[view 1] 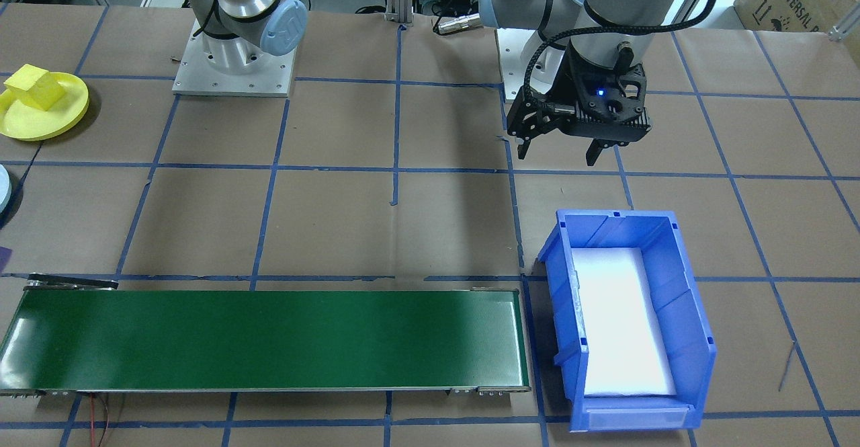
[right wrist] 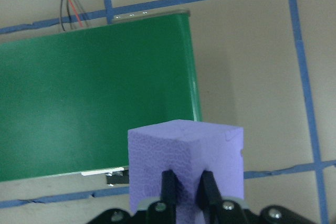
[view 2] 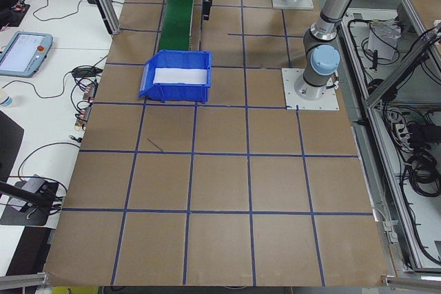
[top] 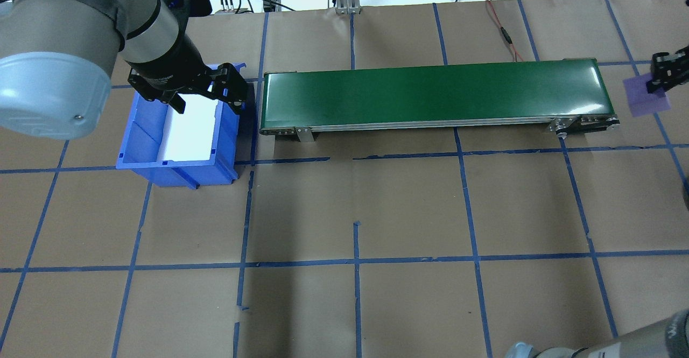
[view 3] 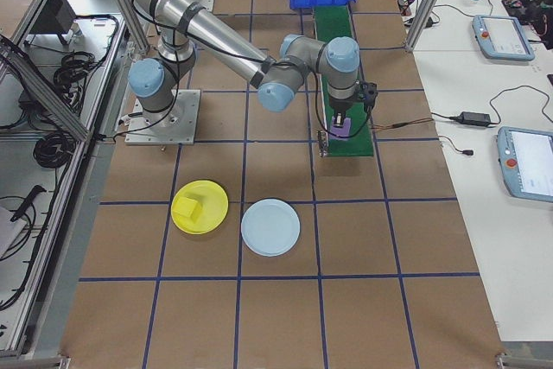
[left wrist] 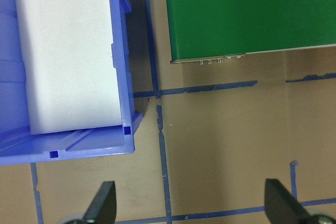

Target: Move block left to right into plate

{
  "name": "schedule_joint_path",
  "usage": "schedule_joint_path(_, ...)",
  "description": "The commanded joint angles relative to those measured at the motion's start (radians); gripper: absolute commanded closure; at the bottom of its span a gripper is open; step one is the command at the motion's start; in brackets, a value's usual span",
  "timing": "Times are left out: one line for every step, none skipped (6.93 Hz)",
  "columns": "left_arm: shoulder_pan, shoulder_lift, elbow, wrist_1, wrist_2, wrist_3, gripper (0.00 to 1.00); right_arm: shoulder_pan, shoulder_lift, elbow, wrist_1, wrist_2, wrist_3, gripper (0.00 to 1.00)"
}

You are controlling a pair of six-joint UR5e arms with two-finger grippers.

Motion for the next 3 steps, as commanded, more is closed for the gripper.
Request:
schedule_joint_path(0.000,0.000,0.000,0.000,0.000,0.001,0.00,-0.264,-0.023,0.054,0.007,-0.019,-0.281,0.96)
schedule_joint_path(0.000,0.000,0.000,0.000,0.000,0.001,0.00,-0.326,-0.046,0.083,0.009,-0.013,-0.383,0.96)
schedule_joint_path(0.000,0.000,0.000,0.000,0.000,0.001,0.00,-0.363,-0.045,0.102,-0.004,-0.020,-0.453,0.96)
